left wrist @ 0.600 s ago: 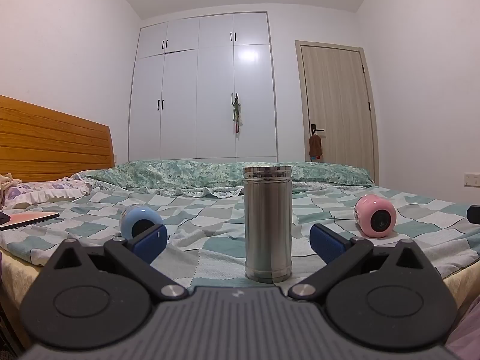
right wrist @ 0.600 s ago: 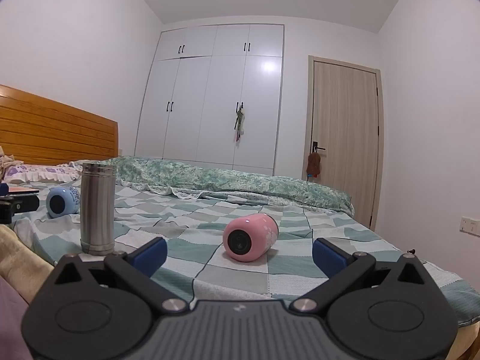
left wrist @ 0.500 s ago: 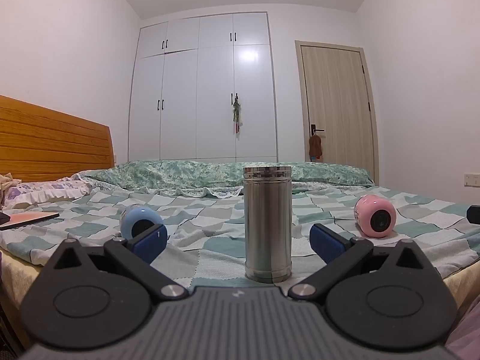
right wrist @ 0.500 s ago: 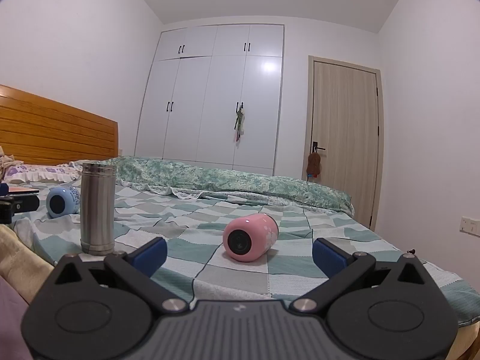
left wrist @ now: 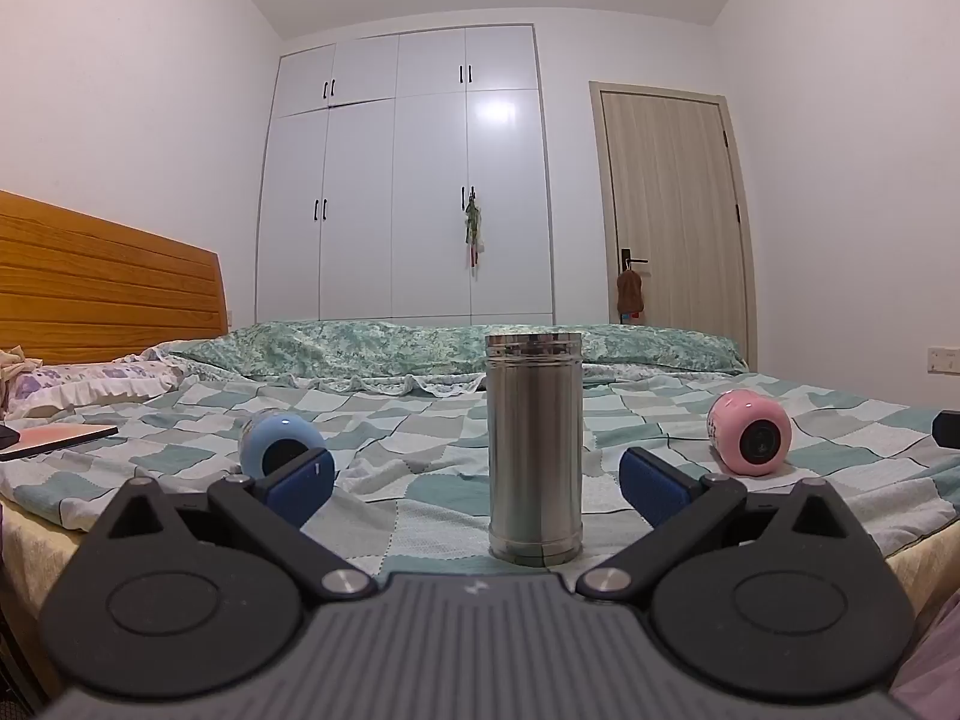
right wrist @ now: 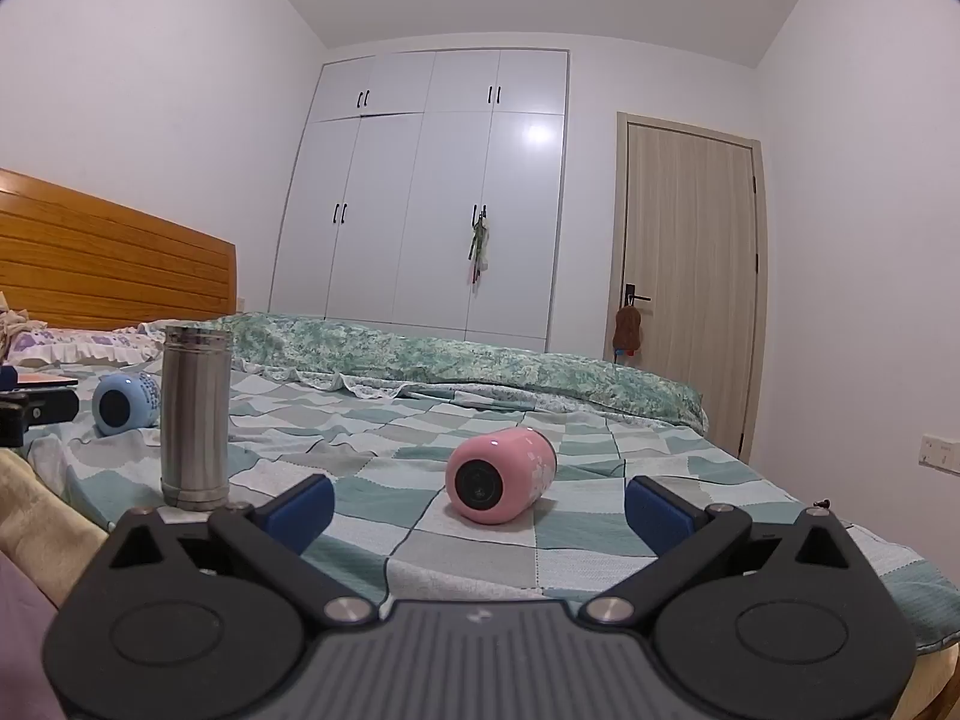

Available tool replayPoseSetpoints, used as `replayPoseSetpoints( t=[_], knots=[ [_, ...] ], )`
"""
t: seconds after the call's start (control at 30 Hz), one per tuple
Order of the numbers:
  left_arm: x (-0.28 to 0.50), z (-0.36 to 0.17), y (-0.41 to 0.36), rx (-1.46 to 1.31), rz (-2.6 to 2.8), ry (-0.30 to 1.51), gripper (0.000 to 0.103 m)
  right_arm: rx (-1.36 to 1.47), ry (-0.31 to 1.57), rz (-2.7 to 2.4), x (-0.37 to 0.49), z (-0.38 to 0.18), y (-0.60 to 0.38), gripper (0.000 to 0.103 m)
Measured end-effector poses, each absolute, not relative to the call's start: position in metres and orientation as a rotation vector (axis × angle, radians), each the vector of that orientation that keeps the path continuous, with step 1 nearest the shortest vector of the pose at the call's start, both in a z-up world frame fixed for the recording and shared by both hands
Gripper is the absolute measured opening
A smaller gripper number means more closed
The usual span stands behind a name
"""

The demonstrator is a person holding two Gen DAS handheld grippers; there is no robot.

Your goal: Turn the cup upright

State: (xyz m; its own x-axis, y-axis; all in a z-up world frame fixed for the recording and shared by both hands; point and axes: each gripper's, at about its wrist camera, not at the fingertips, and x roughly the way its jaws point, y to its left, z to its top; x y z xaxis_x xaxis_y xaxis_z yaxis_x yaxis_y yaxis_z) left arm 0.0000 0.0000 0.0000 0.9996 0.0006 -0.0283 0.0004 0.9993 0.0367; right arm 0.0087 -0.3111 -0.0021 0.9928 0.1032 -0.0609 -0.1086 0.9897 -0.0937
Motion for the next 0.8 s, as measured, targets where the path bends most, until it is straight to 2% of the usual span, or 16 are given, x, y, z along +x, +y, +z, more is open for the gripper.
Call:
replayPoseSetpoints(
  t=[0.8],
  knots=[
    [0.0029, -0.0019, -0.0040, 0.032, 0.001, 0.028, 0.103, -0.098, 0.056, 0.106, 0.0085, -0.0017, -0.3110, 0.103]
  ],
)
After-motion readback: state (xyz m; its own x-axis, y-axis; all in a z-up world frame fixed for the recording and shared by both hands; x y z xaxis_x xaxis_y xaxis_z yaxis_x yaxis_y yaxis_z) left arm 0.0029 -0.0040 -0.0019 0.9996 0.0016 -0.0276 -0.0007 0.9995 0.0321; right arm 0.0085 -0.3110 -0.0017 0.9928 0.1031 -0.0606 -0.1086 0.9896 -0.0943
